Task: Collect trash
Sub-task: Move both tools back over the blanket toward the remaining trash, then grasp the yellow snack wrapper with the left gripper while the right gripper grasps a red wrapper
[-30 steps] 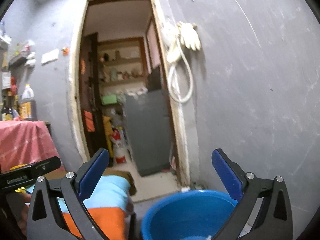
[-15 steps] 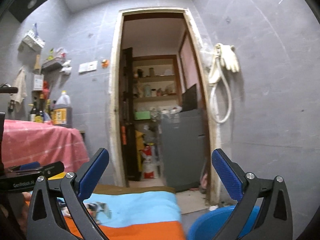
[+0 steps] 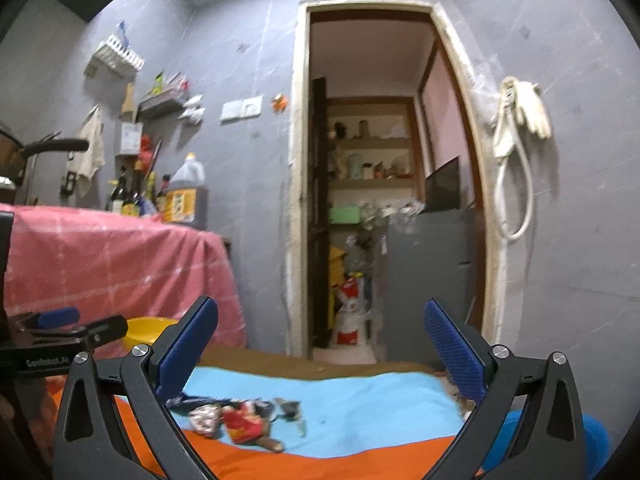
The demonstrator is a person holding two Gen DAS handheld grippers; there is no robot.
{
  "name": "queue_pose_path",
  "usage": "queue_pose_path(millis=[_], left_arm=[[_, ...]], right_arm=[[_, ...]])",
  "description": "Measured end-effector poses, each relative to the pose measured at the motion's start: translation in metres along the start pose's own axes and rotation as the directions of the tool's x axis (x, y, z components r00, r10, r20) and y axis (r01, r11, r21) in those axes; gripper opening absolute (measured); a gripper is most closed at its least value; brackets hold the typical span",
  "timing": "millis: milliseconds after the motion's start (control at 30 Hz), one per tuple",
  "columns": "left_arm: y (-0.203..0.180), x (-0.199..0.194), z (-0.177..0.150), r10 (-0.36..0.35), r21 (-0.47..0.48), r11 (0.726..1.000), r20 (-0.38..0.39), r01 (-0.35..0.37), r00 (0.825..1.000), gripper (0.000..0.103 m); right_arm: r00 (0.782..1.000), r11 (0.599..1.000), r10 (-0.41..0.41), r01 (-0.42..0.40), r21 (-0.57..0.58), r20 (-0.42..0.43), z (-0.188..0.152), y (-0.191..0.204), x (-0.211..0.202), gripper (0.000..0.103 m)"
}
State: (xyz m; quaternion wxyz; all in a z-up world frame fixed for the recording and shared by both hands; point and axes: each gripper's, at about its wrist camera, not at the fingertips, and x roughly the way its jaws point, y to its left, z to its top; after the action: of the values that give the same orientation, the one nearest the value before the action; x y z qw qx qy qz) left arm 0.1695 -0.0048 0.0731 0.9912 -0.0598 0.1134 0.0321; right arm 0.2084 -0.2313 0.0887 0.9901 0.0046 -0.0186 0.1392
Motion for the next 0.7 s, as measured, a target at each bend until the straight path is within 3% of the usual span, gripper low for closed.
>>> queue_pose_path(millis=[233, 400, 533, 700], left_arm=[[0.034, 0.01, -0.012, 0.035, 0.023, 0.999, -0.047, -0.034, 0.998, 0.101], [0.048, 0.028, -0.02, 0.034, 0.044, 0.999, -0.128, -0.029, 0.991, 0.101], [0.052, 0.046, -0.025, 0.017, 0.033, 0.999, -0.214, -0.01, 0.977, 0.101], [0.051, 0.078, -0.03, 0.017, 0.033, 0.999, -0.342, -0.006, 0.939, 0.101]], right_arm=[[0.99, 0.997, 0.073, -0.076, -0.018, -0.124, -0.017, 0.024, 0.026, 0.103], [0.972, 0.994, 0.102, -0.108, -0.016, -0.21, -0.028, 0.035, 0.043, 0.103], [0.951, 0.992, 0.11, -0.124, -0.03, -0.29, -0.037, 0.042, 0.055, 0.103], [0.92, 0.99, 0.106, -0.132, -0.043, -0.378, -0.047, 0.047, 0.068, 0.103]])
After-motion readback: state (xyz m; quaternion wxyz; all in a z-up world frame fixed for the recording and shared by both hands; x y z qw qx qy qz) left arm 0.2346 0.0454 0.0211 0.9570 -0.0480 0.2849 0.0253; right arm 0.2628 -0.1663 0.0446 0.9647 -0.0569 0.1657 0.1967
